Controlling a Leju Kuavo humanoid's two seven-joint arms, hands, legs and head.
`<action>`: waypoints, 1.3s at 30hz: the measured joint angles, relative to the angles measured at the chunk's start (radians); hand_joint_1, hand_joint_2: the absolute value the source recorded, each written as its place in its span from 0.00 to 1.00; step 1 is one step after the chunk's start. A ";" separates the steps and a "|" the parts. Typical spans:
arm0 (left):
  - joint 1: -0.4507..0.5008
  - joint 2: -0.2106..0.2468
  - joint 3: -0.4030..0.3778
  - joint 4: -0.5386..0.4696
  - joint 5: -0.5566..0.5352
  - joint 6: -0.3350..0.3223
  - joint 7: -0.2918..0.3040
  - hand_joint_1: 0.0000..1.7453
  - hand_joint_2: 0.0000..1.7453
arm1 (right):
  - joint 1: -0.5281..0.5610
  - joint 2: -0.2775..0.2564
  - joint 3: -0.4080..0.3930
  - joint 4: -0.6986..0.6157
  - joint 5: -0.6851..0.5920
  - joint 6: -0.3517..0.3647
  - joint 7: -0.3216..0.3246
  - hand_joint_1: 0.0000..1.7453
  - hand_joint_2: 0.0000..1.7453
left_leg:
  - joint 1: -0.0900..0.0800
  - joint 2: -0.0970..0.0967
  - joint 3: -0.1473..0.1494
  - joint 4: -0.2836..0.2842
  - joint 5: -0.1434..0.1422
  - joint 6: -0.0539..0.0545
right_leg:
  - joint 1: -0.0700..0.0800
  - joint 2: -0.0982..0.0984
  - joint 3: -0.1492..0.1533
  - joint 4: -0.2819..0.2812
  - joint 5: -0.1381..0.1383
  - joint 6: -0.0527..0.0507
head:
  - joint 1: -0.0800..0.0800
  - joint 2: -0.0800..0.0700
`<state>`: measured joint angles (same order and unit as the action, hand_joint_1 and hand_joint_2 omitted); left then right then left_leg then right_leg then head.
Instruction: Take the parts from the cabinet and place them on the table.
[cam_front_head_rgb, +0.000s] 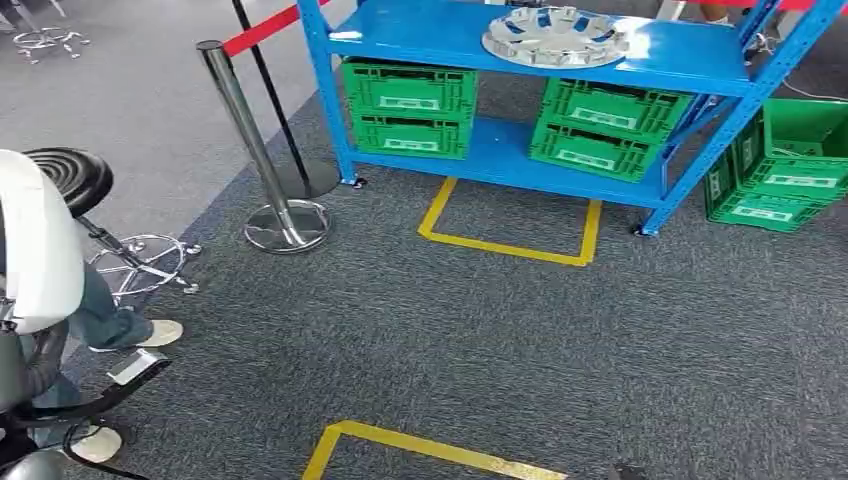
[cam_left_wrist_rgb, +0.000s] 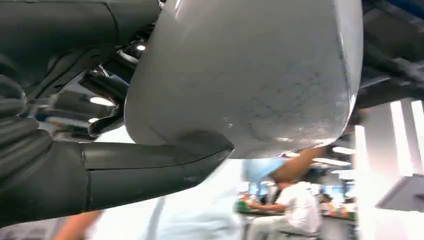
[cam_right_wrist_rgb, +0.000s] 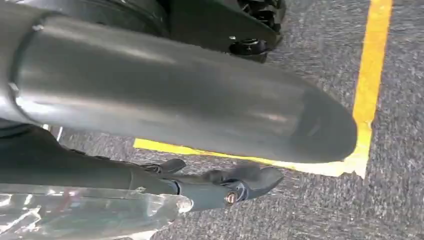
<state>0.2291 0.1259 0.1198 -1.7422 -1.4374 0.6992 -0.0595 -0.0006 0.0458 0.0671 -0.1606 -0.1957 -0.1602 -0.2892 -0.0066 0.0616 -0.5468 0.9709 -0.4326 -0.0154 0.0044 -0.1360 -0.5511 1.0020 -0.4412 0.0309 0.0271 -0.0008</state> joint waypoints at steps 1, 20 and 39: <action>0.001 0.000 0.000 0.000 -0.002 0.000 0.000 0.96 1.00 | -0.001 0.000 0.001 0.000 0.000 -0.001 0.001 0.00 0.00 | 0.003 -0.014 0.002 -0.005 0.007 0.010 | -0.002 -0.004 0.001 0.003 -0.004 0.008 | -0.002 0.000; -0.009 0.039 0.015 0.008 0.034 -0.001 0.035 0.96 1.00 | -0.005 0.016 0.000 0.000 -0.019 -0.020 0.043 0.00 0.00 | 0.009 -0.075 -0.142 0.225 -0.087 -0.028 | -0.013 0.138 0.000 0.005 -0.009 -0.026 | -0.007 0.000; 0.000 0.058 0.126 0.066 0.119 0.000 0.010 0.96 1.00 | -0.005 0.053 0.002 0.000 0.002 -0.040 0.042 0.00 0.00 | 0.008 -0.126 -0.026 0.003 0.026 0.026 | -0.005 0.137 -0.130 0.285 -0.124 0.012 | -0.001 0.000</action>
<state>0.2293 0.1843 0.2461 -1.6762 -1.3188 0.6989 -0.0500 -0.0056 0.0984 0.0694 -0.1610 -0.1942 -0.2007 -0.2476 0.0017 -0.0639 -0.5726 0.9742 -0.4063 0.0107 -0.0010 0.0007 -0.6809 1.2873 -0.5653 0.0429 0.0263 -0.0008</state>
